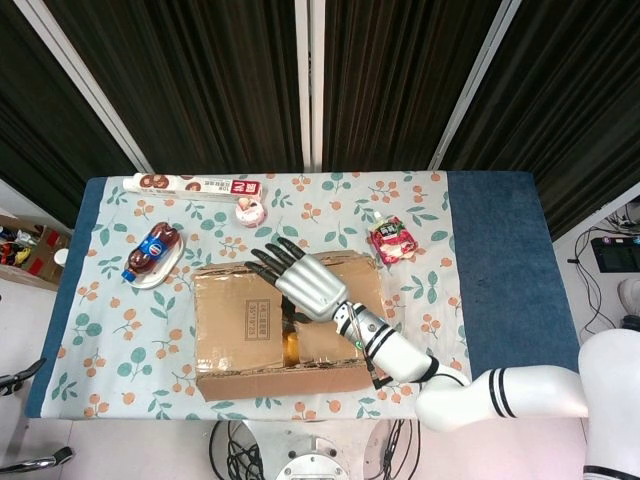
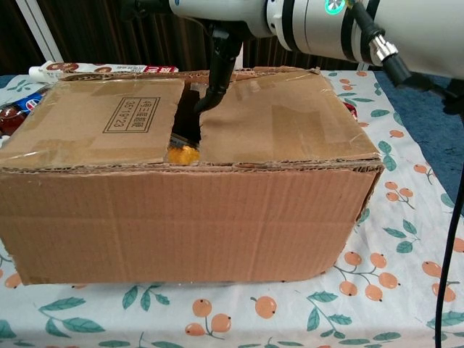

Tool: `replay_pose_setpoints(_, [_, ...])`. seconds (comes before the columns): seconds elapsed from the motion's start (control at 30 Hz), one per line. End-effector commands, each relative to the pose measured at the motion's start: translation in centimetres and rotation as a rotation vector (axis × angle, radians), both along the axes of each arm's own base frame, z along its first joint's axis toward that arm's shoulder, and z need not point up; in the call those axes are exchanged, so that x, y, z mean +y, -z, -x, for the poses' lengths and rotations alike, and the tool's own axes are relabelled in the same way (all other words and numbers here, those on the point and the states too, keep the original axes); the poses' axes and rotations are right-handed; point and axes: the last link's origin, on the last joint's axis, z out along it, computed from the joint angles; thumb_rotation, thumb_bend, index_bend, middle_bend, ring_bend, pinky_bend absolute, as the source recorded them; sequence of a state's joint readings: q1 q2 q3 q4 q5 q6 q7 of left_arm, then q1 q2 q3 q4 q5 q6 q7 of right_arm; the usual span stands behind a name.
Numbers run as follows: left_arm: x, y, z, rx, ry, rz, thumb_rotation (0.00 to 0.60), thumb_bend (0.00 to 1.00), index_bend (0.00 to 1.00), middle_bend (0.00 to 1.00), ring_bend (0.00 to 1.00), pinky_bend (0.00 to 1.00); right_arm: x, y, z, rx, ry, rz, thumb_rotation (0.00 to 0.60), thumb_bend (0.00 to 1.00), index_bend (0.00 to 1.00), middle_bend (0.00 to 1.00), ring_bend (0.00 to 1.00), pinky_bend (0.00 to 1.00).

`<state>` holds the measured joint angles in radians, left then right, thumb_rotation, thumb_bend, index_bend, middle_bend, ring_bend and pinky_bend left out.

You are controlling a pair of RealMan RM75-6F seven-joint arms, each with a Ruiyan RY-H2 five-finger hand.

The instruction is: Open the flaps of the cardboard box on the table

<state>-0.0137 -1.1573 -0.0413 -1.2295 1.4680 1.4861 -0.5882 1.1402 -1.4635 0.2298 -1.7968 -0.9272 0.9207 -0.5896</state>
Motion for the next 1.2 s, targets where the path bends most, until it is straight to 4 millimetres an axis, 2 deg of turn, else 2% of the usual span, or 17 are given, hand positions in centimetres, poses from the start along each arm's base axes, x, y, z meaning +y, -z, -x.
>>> replay_pose_setpoints(0.03, [-0.1, -0.1, 0.3, -0.001, -0.009, -0.005, 0.429, 0.00, 0.00, 0.08, 0.07, 0.16, 0.2, 1.0, 0.2, 0.018, 0.004, -0.014, 0.600, 0.03, 0.00, 0.00, 0.00, 0.00])
replay_pose_setpoints(0.2, [-0.4, -0.3, 0.8, -0.002, -0.019, -0.014, 0.430, 0.00, 0.00, 0.08, 0.07, 0.16, 0.5, 2.4, 0.1, 0.020, 0.010, -0.030, 0.600, 0.03, 0.00, 0.00, 0.00, 0.00])
replay_pose_setpoints(0.43, [-0.8, -0.5, 1.4, 0.007, -0.029, -0.023, 0.426, 0.00, 0.00, 0.08, 0.07, 0.16, 0.9, 3.6, -1.2, -0.096, 0.043, -0.007, 0.600, 0.04, 0.00, 0.00, 0.00, 0.00])
replay_pose_setpoints(0.73, [-0.9, -0.6, 1.7, 0.004, -0.029, -0.026, 0.431, 0.00, 0.00, 0.08, 0.07, 0.16, 0.2, 2.5, -2.9, -0.230, 0.047, 0.053, 0.600, 0.09, 0.00, 0.00, 0.00, 0.00])
replay_pose_setpoints(0.93, [-0.9, -0.5, 1.7, 0.001, -0.026, -0.025, 0.436, 0.00, 0.00, 0.08, 0.07, 0.16, -0.1, 1.1, -5.3, -0.291, 0.013, 0.064, 0.600, 0.08, 0.00, 0.00, 0.00, 0.00])
replay_pose_setpoints(1.2, [-1.0, -0.8, 1.8, 0.003, -0.031, -0.029, 0.439, 0.00, 0.00, 0.08, 0.07, 0.16, -0.1, 1.0, -8.8, -0.332, -0.029, 0.063, 0.600, 0.08, 0.00, 0.00, 0.00, 0.00])
